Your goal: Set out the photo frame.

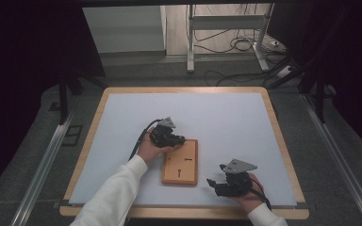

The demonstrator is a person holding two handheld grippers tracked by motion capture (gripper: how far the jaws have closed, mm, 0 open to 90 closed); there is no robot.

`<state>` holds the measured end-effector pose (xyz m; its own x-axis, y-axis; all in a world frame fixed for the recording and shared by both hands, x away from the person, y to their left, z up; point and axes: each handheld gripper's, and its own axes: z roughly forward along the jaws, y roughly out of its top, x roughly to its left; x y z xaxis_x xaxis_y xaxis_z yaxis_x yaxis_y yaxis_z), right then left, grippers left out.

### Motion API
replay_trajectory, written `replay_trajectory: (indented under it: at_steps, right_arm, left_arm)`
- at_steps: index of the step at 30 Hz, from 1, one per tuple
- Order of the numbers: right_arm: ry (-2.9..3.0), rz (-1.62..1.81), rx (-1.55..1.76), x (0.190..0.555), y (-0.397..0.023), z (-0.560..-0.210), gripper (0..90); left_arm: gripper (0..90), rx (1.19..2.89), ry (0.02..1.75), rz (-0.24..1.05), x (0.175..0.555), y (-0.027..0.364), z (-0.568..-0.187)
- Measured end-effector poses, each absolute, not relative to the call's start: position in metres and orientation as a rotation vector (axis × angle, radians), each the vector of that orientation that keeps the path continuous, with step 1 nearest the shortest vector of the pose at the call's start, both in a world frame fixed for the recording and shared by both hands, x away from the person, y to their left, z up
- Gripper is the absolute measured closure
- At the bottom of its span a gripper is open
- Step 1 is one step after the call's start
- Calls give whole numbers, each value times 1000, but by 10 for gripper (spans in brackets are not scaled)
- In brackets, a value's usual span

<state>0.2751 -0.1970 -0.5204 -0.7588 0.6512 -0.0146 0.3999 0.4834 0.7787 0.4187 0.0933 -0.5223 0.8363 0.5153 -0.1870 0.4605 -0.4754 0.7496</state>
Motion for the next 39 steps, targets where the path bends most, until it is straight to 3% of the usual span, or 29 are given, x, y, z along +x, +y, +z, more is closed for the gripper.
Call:
replay_trajectory:
  at_steps: [16, 26, 39]
  right_arm:
    - [2405, 1057, 786, 266, -180, -515, 154]
    - [2404, 959, 639, 260, -146, -514, 105]
    - [2401, 836, 537, 264, -109, -527, 101]
  left_arm:
    - [826, 2157, 736, 4, 426, 94, -520]
    - [822, 2147, 750, -78, 435, 97, -520]
    - [821, 2145, 773, -137, 442, 98, -519]
